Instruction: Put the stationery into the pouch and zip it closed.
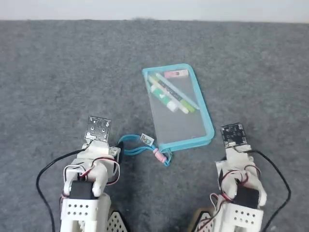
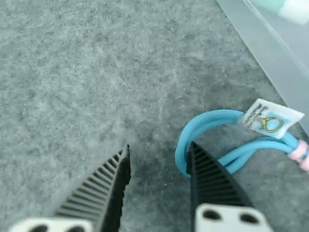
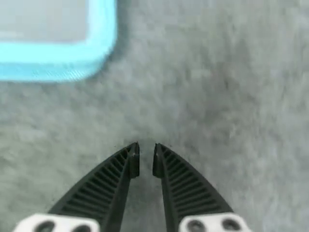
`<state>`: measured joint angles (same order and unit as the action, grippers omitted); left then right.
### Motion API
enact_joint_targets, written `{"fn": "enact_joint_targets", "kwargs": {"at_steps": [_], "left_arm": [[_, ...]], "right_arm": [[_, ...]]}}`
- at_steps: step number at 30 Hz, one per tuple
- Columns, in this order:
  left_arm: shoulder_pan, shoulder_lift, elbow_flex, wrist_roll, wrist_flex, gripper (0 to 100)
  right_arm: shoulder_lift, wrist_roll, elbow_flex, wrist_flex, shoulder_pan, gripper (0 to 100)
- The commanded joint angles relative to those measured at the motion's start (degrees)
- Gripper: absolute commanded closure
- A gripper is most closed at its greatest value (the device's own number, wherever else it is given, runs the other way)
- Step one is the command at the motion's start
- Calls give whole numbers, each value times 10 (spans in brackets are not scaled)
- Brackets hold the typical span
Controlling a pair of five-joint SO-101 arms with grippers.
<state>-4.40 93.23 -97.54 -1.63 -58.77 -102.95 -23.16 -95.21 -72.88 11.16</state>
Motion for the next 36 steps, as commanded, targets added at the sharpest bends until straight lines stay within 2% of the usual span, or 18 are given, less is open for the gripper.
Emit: {"fn": "enact_joint_targets", "kwargs": {"at_steps": [1, 5, 9, 36], "left_arm": [[-3, 12, 6, 7, -2, 822], [-3, 12, 6, 7, -2, 822], [-3, 12, 6, 7, -2, 822], [-3, 12, 6, 7, -2, 822]], "right_arm": [[-10, 4, -12, -24, 63, 936], [-10, 4, -12, -24, 136, 936], [-10, 4, -12, -24, 168, 933], [-10, 4, -12, -24, 168, 933]]}}
